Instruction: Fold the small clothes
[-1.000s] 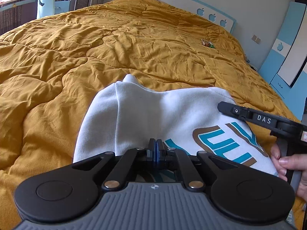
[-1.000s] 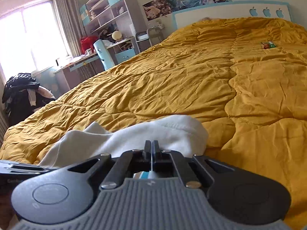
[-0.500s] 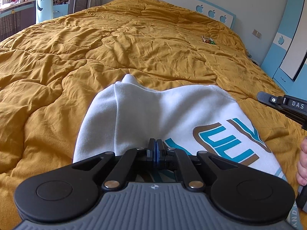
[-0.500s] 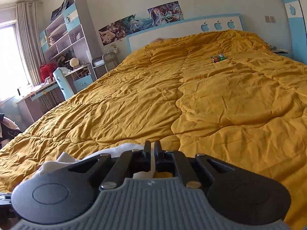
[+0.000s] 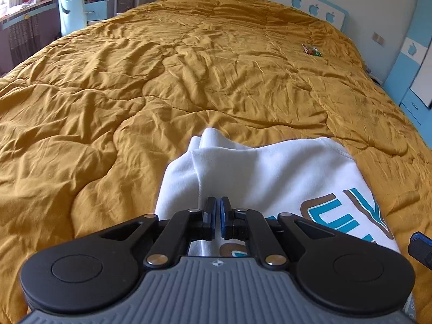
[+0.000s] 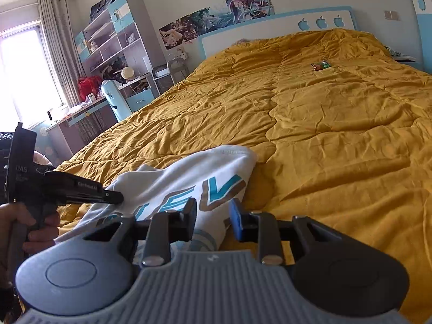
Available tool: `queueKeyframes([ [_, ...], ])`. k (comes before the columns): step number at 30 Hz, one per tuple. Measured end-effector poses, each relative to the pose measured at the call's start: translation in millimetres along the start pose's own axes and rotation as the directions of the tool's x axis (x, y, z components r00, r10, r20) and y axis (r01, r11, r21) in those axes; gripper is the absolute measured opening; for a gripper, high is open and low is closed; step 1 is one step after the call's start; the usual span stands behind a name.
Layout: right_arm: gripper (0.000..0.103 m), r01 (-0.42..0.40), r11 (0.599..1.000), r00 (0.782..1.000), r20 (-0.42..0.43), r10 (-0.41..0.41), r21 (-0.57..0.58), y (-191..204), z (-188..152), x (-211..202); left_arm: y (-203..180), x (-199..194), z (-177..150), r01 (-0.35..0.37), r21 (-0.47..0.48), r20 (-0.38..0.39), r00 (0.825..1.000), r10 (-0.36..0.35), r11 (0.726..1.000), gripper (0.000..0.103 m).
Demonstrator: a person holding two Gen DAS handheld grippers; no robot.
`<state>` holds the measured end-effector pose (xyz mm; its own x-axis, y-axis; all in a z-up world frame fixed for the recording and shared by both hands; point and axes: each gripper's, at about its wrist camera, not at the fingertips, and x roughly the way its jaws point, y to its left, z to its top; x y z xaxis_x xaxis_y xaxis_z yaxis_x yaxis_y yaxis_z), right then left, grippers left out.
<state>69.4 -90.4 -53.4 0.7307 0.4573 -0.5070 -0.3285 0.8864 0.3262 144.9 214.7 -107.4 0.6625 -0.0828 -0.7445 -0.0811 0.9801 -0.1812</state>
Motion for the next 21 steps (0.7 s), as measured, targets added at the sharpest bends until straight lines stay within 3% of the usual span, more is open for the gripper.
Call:
queueKeyframes([
  [4, 0.023, 0.001, 1.000, 1.000, 0.012, -0.002, 0.006, -2, -1, -8, 11, 29, 27, 0.122, 0.015, -0.048, 0.991, -0.121, 0.992, 0.009],
  [6, 0.025, 0.004, 1.000, 1.000, 0.001, -0.004, 0.004, -3, 1, -9, 23, 41, 37, 0.179, -0.021, -0.052, 0.982, -0.180, 0.984, 0.010],
  [8, 0.039, -0.022, 1.000, 0.998, -0.059, 0.023, 0.021, -7, 4, -4, 41, 48, 44, 0.208, -0.099, -0.052, 0.975, -0.214, 0.973, 0.009],
  [10, 0.060, -0.047, 0.997, 0.993, -0.110, 0.054, 0.068, -12, 3, -1, 59, 43, 48, 0.229, -0.168, -0.026, 0.971, -0.236, 0.959, 0.009],
  [11, 0.065, -0.061, 0.992, 0.991, -0.111, 0.073, 0.107, -17, 1, -2, 66, 36, 49, 0.219, -0.178, -0.004, 0.975, -0.223, 0.959, 0.013],
  [12, 0.076, -0.075, 0.987, 0.990, -0.107, 0.091, 0.145, -22, 1, -2, 73, 28, 51, 0.191, -0.178, 0.012, 0.981, -0.192, 0.965, 0.031],
  [13, 0.081, -0.094, 0.975, 0.988, -0.103, 0.116, 0.203, -30, 0, -2, 80, 21, 50, 0.171, -0.181, 0.020, 0.985, -0.171, 0.968, 0.041],
  [14, 0.081, -0.117, 0.957, 0.984, -0.102, 0.149, 0.265, -38, 0, -1, 88, 16, 50, 0.168, -0.196, 0.016, 0.986, -0.168, 0.966, 0.054],
  [15, 0.082, -0.142, 0.934, 0.977, -0.104, 0.185, 0.329, -45, 1, 0, 100, 9, 46, 0.190, -0.227, 0.006, 0.981, -0.194, 0.955, 0.054],
  [16, 0.082, -0.170, 0.904, 0.967, -0.109, 0.229, 0.391, -53, 2, 2, 115, 4, 43, 0.255, -0.264, -0.018, 0.963, -0.269, 0.930, 0.055],
  [18, 0.083, -0.219, 0.842, 0.940, -0.124, 0.317, 0.494, -65, 2, 7, 135, -2, 32, 0.358, -0.326, -0.059, 0.916, -0.397, 0.875, 0.067],
  [21, 0.083, -0.286, 0.737, 0.884, -0.127, 0.449, 0.612, -77, -3, 19, 149, -9, 11, 0.424, -0.375, -0.123, 0.859, -0.497, 0.825, 0.070],
])
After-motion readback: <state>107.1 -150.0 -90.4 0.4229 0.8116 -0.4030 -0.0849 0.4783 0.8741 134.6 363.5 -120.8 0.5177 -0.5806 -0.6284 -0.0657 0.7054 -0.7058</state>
